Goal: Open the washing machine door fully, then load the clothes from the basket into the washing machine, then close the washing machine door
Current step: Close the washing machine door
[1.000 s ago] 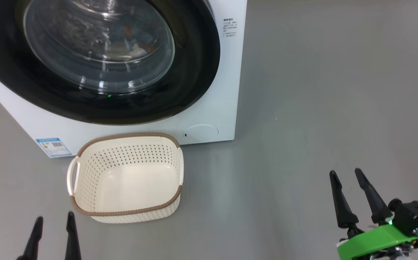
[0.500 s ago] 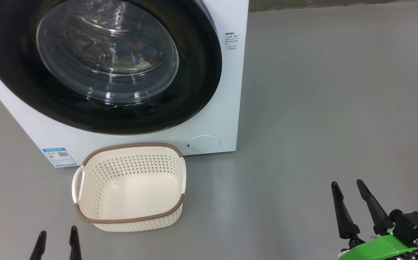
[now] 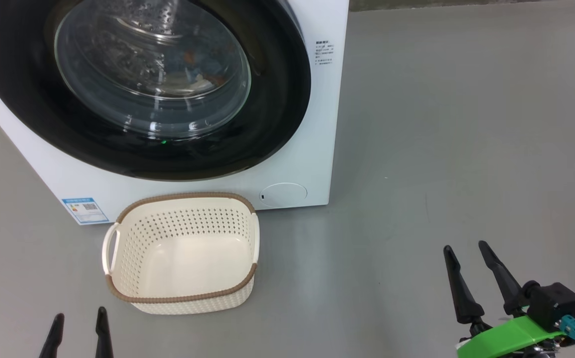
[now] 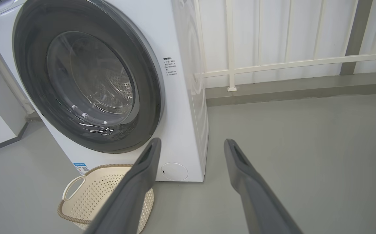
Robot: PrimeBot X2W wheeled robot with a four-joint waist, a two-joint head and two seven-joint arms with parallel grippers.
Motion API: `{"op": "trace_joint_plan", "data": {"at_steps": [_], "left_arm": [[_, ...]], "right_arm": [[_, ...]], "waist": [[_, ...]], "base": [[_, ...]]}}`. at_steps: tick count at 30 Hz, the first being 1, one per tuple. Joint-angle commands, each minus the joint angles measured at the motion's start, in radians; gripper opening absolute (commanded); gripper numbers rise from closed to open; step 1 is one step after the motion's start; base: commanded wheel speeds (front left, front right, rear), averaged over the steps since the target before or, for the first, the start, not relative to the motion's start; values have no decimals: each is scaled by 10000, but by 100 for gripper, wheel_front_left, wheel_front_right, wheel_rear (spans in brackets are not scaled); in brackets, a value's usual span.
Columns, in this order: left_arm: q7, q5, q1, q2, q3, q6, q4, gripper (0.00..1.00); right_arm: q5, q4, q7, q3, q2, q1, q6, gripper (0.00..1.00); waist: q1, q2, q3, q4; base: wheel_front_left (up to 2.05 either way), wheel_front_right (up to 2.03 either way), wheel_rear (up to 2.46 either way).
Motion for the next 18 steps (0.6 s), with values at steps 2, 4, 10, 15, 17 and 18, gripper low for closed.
{"op": "trace_joint_plan", "data": {"at_steps": [2, 4, 10, 15, 17, 18], "left_arm": [[-63, 113, -542, 129, 307, -56, -178, 100], [-63, 120, -593, 129, 293, -84, -168, 100], [-63, 102, -740, 129, 264, -151, -177, 100], [-63, -69, -860, 129, 303, -196, -220, 100], [-63, -148, -886, 129, 327, -222, -234, 100], [-63, -149, -891, 129, 337, -231, -229, 100]], "right_arm": [[-154, -167, -46, 371, -165, -483, -59, 100], [-165, -137, -46, 396, -169, -586, -59, 100], [-168, -148, -46, 387, -179, -768, -59, 100], [-166, -149, -46, 351, -163, -772, -59, 100], [-159, -152, -46, 329, -154, -762, -59, 100], [-157, -154, -46, 319, -151, -756, -59, 100]], "waist": [[0, -1, 35, -5], [0, -1, 71, -4], [0, -1, 230, 13], [0, -1, 328, 18], [0, -1, 351, 16], [0, -1, 358, 12]], "base": [[0, 0, 0], [0, 0, 0], [0, 0, 0], [0, 0, 0], [0, 0, 0], [0, 0, 0]]}}
